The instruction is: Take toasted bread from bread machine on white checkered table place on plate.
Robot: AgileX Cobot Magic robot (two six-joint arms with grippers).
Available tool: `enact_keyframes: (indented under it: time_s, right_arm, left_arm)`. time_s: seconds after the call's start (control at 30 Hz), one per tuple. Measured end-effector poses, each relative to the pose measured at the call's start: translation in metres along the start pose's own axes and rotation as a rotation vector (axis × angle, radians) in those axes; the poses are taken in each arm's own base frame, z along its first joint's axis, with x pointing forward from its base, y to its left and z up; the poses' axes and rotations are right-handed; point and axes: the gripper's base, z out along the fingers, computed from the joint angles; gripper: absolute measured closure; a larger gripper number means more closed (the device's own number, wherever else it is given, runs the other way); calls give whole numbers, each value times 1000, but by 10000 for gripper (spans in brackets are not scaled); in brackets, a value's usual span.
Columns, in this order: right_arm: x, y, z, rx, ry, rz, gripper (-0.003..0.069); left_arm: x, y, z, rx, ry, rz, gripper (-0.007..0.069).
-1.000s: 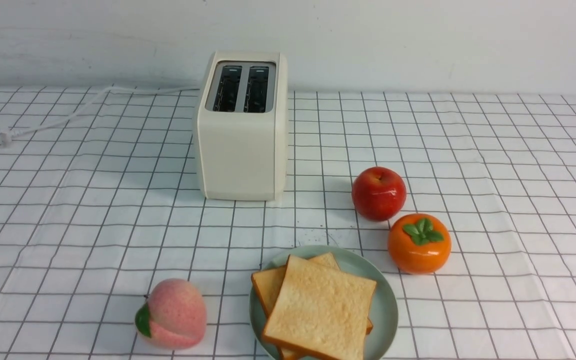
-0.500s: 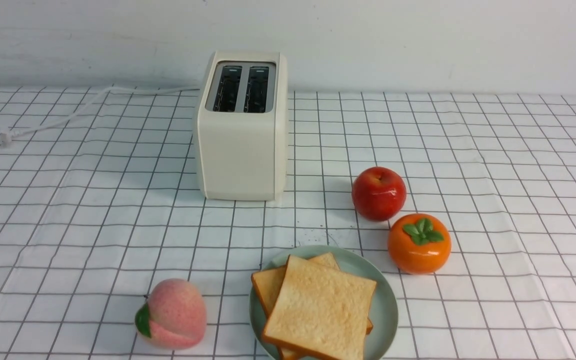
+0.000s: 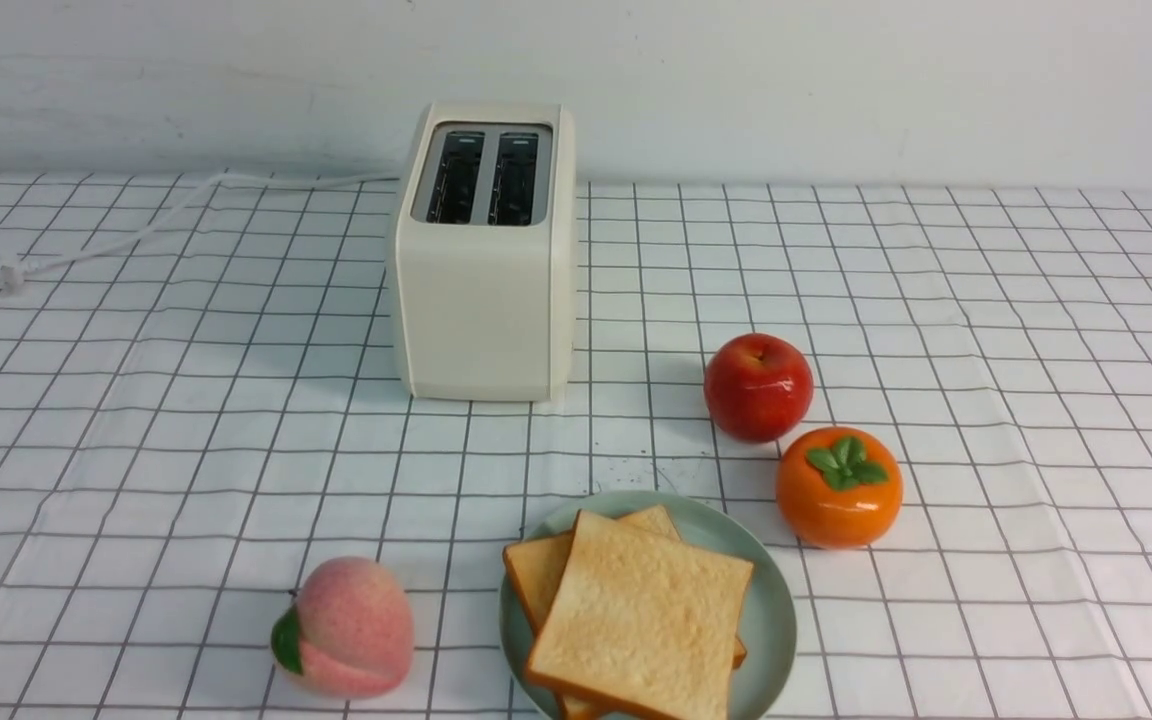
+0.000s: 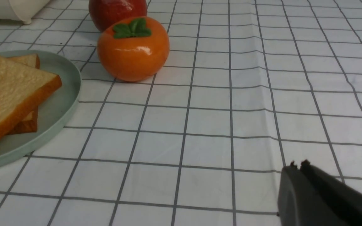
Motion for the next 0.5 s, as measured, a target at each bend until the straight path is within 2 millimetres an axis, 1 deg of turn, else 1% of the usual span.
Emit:
enact_keyframes:
  time_s: [0.07, 0.13, 0.2, 0.5]
  right_arm:
    - [0, 0, 0, 0, -1, 0, 656]
    - [0, 0, 0, 0, -1, 0, 655]
    - [0, 0, 0, 0, -1, 0, 655]
    - [0, 0, 0, 0, -1, 0, 647]
  left_arm:
    - [6, 3, 0, -41, 41, -12, 637]
    - [17, 6, -1, -82, 149, -21, 637]
    - [24, 8, -2, -95, 220, -30, 637]
    - [26, 7, -2, -95, 236, -43, 637]
